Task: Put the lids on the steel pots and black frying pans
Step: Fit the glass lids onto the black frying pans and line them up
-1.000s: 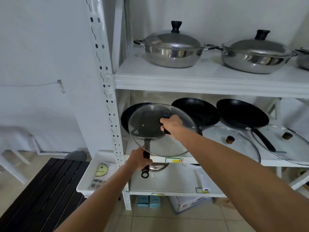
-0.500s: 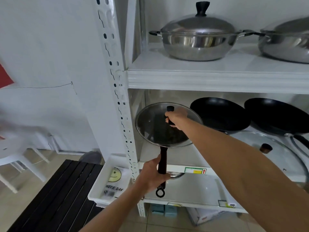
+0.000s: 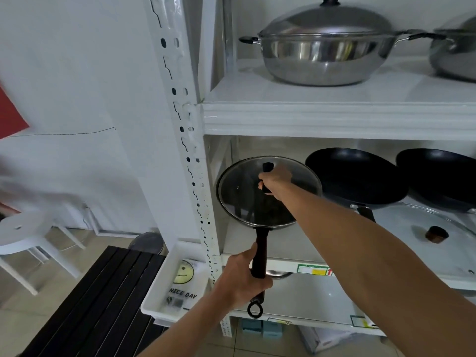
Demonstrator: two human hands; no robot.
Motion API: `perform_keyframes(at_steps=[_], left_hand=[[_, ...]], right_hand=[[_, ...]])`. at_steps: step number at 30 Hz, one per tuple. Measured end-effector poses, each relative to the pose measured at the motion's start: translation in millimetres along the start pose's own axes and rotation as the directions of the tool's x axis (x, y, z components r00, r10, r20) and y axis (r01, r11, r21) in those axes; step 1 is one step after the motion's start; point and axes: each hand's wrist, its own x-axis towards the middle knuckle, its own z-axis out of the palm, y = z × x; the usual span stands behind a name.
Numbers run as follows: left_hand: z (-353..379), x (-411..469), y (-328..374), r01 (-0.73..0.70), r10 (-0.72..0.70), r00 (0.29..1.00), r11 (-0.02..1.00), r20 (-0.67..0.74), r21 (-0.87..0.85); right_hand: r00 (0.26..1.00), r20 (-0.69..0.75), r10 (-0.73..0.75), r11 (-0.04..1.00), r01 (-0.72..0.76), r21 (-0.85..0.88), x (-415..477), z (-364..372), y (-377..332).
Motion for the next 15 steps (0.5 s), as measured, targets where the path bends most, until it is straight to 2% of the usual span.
perform_keyframes(at_steps=[4,15], left_hand=[[-1.4,0.0,1.3,-0.013,0.013,1.000,1.000,-0.014,0.000],[3.7,-1.5,-1.5,0.012,-0.012,1.000,0.999,-0.005,-0.044]], right_hand=[[0.998,0.041,0.043,0.994,-0.047,0.100,4.0,3.9,0.2],[0.983,0.135,0.125,0.968,-0.150,0.202,-1.7,-0.7,-1.0]])
